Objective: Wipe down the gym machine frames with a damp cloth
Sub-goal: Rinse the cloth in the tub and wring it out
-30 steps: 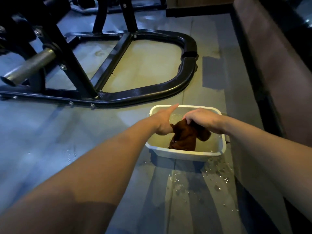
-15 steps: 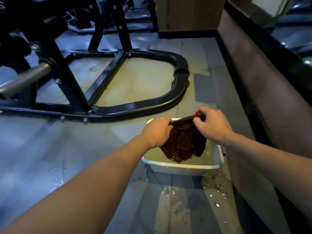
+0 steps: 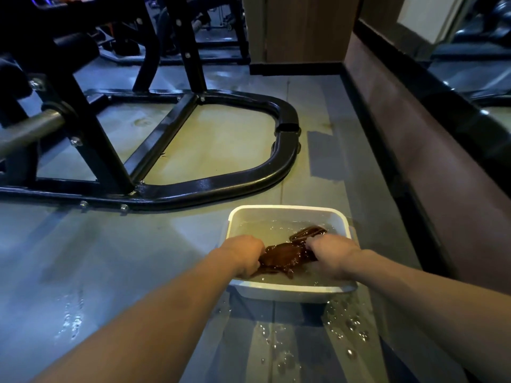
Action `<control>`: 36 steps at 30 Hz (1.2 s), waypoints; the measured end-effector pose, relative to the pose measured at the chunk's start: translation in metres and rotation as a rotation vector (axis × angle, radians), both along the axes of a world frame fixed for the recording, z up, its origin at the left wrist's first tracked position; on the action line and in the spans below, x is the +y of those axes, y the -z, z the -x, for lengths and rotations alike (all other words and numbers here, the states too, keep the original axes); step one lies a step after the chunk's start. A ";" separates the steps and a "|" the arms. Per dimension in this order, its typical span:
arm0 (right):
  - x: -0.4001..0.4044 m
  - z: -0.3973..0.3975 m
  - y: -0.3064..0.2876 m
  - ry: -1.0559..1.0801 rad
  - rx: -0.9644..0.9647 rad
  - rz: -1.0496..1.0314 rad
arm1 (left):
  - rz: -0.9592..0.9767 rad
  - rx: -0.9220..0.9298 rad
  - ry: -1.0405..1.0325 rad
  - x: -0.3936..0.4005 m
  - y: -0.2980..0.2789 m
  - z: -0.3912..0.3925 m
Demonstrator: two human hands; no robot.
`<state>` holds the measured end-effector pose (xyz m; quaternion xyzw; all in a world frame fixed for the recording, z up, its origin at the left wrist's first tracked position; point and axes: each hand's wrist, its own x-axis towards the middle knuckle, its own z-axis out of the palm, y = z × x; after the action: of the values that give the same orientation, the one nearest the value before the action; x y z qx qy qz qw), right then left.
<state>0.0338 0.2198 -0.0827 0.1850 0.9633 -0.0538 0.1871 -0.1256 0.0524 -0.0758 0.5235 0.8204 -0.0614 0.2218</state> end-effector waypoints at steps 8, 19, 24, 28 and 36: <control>-0.010 -0.002 -0.002 -0.064 -0.131 0.045 | 0.127 -0.023 -0.023 -0.002 -0.002 -0.007; 0.010 -0.004 -0.077 0.425 0.497 0.270 | -0.430 -0.179 -0.293 -0.012 -0.057 0.002; 0.006 -0.004 -0.094 0.442 0.781 0.259 | -0.629 -0.112 -0.326 -0.010 -0.073 0.007; -0.001 -0.006 -0.081 0.346 0.647 0.189 | -0.474 -0.073 -0.227 -0.013 -0.066 0.011; -0.028 -0.005 -0.020 0.096 0.155 0.167 | -0.108 0.080 -0.013 -0.016 -0.022 0.006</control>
<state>0.0386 0.1919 -0.0624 0.2102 0.9570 -0.1568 0.1238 -0.1319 0.0364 -0.0534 0.5264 0.8342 -0.0363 0.1604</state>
